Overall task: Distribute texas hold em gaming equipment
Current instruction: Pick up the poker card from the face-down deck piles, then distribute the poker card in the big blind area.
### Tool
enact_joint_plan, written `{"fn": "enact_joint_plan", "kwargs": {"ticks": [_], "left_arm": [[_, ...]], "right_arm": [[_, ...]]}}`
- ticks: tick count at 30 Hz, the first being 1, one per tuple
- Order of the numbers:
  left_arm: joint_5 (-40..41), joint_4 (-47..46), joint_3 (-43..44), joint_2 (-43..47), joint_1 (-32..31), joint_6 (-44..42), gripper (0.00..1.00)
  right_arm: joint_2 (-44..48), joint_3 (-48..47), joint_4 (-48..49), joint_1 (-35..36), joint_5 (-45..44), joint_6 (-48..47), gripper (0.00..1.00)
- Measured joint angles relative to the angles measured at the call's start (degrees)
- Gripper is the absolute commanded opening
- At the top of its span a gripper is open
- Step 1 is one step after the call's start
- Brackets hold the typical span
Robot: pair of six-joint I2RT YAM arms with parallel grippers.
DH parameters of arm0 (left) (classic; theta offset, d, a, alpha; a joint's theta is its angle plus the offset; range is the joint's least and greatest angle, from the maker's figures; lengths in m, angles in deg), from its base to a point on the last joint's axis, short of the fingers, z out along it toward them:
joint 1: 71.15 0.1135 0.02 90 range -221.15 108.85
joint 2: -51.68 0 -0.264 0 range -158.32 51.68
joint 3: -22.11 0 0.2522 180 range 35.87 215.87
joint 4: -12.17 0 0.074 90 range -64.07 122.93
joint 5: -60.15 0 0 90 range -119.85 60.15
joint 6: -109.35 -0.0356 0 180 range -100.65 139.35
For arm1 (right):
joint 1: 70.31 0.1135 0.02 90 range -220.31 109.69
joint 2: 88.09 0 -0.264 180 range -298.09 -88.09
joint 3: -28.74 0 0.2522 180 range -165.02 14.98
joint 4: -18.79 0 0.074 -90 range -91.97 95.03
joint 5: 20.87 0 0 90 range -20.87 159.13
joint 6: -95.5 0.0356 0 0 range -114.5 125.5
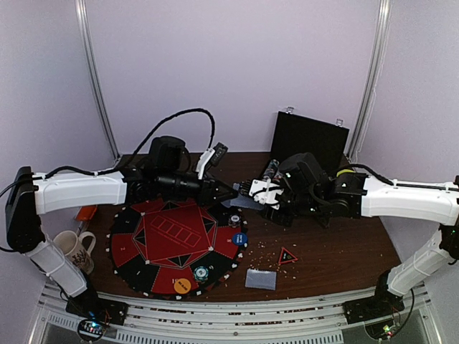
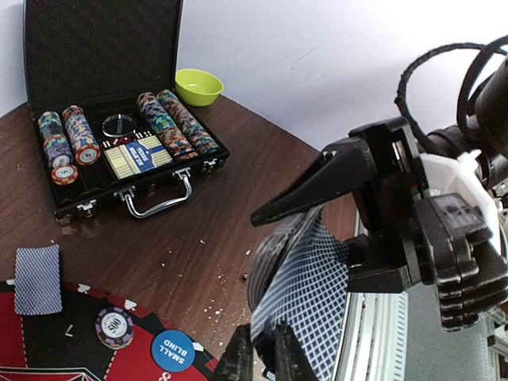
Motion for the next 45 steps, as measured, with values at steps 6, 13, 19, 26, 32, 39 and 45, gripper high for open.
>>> {"fn": "enact_joint_plan", "kwargs": {"ticks": [6, 13, 19, 26, 32, 39, 45], "left_arm": [[2.1, 1.3, 0.1, 0.8, 0.0, -1.4, 0.04], [2.7, 2.5, 0.1, 2.8, 0.0, -2.3, 0.00], [1.6, 3.1, -0.4, 5.0, 0.7, -2.4, 0.00], [-1.5, 3.3, -1.7, 9.6, 1.8, -3.1, 0.00], [-3.8, 6.8, -2.8, 11.0, 3.0, -4.6, 0.00], [-4.1, 12.9, -4.0, 18.0, 5.1, -6.2, 0.00], [-5.5, 12.6, -7.1, 23.7, 5.1, -5.2, 0.00]], "right_arm": [[0.0, 0.0, 0.0, -0.1, 0.0, 0.0, 0.50], [0.2, 0.0, 0.0, -0.4, 0.0, 0.0, 0.50], [0.4, 0.0, 0.0, -0.7, 0.0, 0.0, 0.50], [0.4, 0.0, 0.0, -1.5, 0.0, 0.0, 0.50], [1.1, 0.0, -0.1, -2.0, 0.0, 0.0, 0.50], [3.0, 0.1, -0.1, -3.1, 0.0, 0.0, 0.50], [3.7, 0.5, -0.1, -3.6, -0.4, 0.0, 0.50]]}}
